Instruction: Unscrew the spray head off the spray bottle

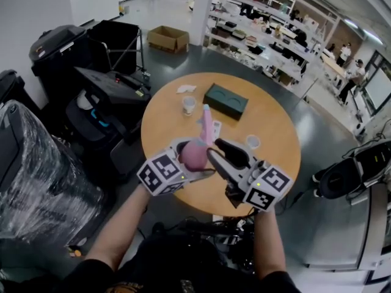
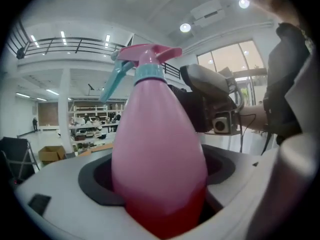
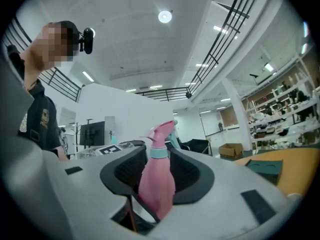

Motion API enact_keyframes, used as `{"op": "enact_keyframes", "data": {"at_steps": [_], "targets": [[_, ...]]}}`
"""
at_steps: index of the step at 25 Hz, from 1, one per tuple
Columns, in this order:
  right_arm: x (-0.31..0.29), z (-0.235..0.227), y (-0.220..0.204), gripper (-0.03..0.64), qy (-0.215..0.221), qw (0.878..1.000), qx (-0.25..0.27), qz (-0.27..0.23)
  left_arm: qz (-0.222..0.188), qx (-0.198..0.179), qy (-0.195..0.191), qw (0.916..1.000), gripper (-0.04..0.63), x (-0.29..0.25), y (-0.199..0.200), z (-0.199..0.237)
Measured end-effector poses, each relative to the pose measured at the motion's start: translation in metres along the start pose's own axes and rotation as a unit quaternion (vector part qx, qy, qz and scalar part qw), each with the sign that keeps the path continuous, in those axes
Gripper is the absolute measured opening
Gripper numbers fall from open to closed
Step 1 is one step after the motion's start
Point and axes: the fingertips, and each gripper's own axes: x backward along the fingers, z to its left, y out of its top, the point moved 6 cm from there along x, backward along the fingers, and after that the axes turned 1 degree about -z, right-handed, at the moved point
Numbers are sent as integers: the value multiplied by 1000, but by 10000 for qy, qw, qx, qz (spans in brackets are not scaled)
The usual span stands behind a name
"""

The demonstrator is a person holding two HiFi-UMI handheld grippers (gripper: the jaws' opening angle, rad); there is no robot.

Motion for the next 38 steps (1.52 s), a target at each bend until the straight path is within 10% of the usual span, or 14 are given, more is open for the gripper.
{"op": "enact_keyframes", "data": {"at_steps": [13,23,32,38], "targets": [[-23,-3,-1,141,-779,9969,69,114,469,-320,878,9945,436,-8,-1,4],[-8,1,2,137,147,9997,121,148,269,-441,-522,9973,436,-2,6,-13],[5,17,9,137,1423,9880,574,180,-156,-552,-1960,9789,436,10,17,-39],[4,17,8,145,1494,9870,567,179,-241,-508,-2021,9778,436,12,15,-40]]}}
